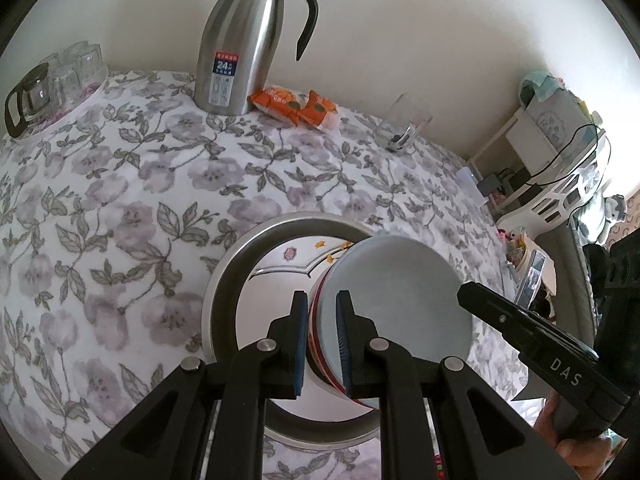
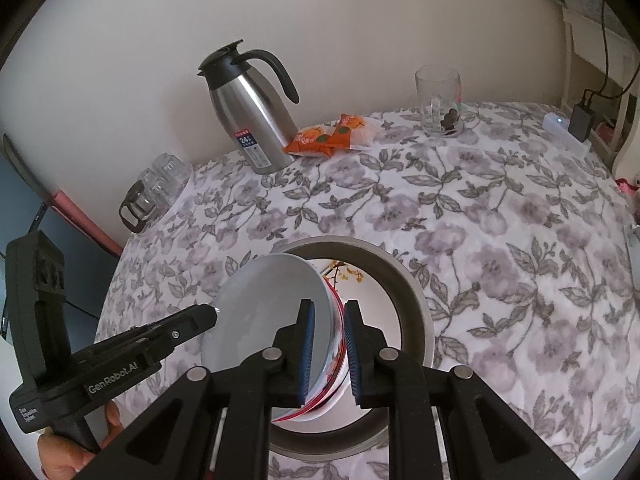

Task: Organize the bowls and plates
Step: 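Lower the white bowl into the strawberry bowl in the basin, then open the right gripper to release the white bowl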

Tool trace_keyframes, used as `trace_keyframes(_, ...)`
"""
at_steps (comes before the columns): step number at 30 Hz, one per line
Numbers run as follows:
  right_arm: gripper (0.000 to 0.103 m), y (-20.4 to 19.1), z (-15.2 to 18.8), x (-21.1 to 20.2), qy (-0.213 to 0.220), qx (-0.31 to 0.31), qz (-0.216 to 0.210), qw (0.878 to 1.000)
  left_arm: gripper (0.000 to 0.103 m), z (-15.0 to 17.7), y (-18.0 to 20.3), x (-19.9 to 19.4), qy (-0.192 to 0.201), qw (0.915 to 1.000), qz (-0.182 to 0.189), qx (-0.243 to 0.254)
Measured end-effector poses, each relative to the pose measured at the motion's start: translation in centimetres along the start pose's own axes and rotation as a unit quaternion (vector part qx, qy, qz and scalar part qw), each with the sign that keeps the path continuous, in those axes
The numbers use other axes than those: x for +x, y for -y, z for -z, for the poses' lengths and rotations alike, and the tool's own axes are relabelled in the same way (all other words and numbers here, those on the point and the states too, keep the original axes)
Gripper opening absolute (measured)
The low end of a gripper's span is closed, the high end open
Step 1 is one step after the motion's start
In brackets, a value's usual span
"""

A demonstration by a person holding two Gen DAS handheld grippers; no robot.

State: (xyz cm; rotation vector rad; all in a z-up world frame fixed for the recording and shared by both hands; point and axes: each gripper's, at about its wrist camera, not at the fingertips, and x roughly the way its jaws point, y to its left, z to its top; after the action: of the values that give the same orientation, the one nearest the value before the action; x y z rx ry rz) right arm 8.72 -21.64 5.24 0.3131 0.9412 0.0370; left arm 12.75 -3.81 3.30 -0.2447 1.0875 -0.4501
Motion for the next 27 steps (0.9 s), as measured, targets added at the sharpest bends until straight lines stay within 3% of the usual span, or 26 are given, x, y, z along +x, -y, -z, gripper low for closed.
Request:
trace_keyframes(4, 0.018, -0.1, -0.3, -1.0, 0.015, -0.004, 0.003, 1.0, 0.014, -0.1, 0.0, -1.4, 0.024, 0.9996, -0.013, 0.0)
trace_keyframes(6, 0.021, 0.0, -0.4, -1.2, 0.019, -0.005, 0.014, 1.0, 0.029, -0.1, -0.2, -1.7, 0.033, 0.9988, -0.035, -0.003)
trace_keyframes(7, 0.024, 0.0, -0.4, -1.2, 0.02, -0.006, 0.022, 1.0, 0.044, -0.1, -0.4, -1.9, 0.037, 0.9978, -0.054, -0.005)
trace_keyframes(8, 0.027, 0.1, -0.4, -1.1, 0.02, -0.008, 0.03, 0.999, 0.053, 0.0, -0.5, -1.9, 0.039, 0.9969, -0.068, -0.006)
trace_keyframes(11, 0.04, 0.3, -0.4, -0.8, 0.017, -0.011, 0.045, 0.999, 0.056, 0.0, -1.1, -2.0, 0.043, 0.994, -0.101, -0.009)
trace_keyframes(12, 0.05, 0.4, -0.4, -0.7, 0.017, -0.012, 0.051, 0.998, 0.057, -0.1, -1.3, -1.9, 0.042, 0.9935, -0.106, -0.013)
trace_keyframes(15, 0.054, 0.5, -0.2, -0.5, 0.016, -0.017, 0.058, 0.998, 0.066, 0.0, -1.7, -1.8, 0.039, 0.9918, -0.121, -0.019)
trace_keyframes(18, 0.068, 0.6, -0.1, -0.4, 0.017, -0.018, 0.061, 0.998, 0.071, 0.3, -2.0, -1.7, 0.037, 0.9901, -0.133, -0.023)
trace_keyframes(20, 0.076, 0.7, -0.1, -0.3, 0.017, -0.017, 0.065, 0.998, 0.082, 0.4, -2.1, -1.6, 0.037, 0.9888, -0.143, -0.025)
trace_keyframes(25, 0.088, 0.7, 0.2, -0.1, 0.015, -0.02, 0.066, 0.997, 0.083, 0.6, -2.6, -1.8, 0.047, 0.9849, -0.164, -0.031)
trace_keyframes(27, 0.095, 0.7, 0.2, -0.1, 0.016, -0.022, 0.067, 0.997, 0.089, 0.8, -2.7, -1.9, 0.052, 0.9831, -0.172, -0.033)
